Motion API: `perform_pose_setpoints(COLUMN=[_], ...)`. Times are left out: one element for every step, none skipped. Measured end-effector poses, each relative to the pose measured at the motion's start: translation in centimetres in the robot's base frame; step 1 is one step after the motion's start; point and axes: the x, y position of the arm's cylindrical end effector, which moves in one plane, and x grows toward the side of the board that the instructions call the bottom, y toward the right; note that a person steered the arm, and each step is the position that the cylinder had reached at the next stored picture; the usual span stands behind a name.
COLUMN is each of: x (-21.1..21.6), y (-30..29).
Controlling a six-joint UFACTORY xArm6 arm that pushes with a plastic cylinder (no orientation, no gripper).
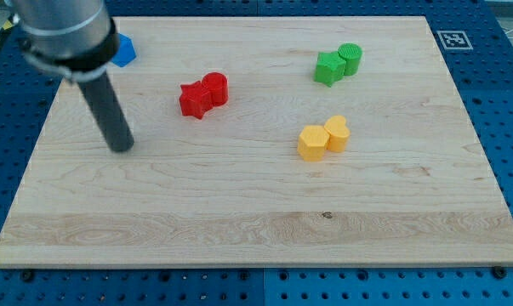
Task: Separate the red circle and red star
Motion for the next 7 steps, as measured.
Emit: perform_pose_setpoints(x=[-0.4,-2.2,-3.9,-6.7,-10.8,-13.5,-14.3], y=[7.4,14.9,17.3,16.7,15.5,14.2,12.8])
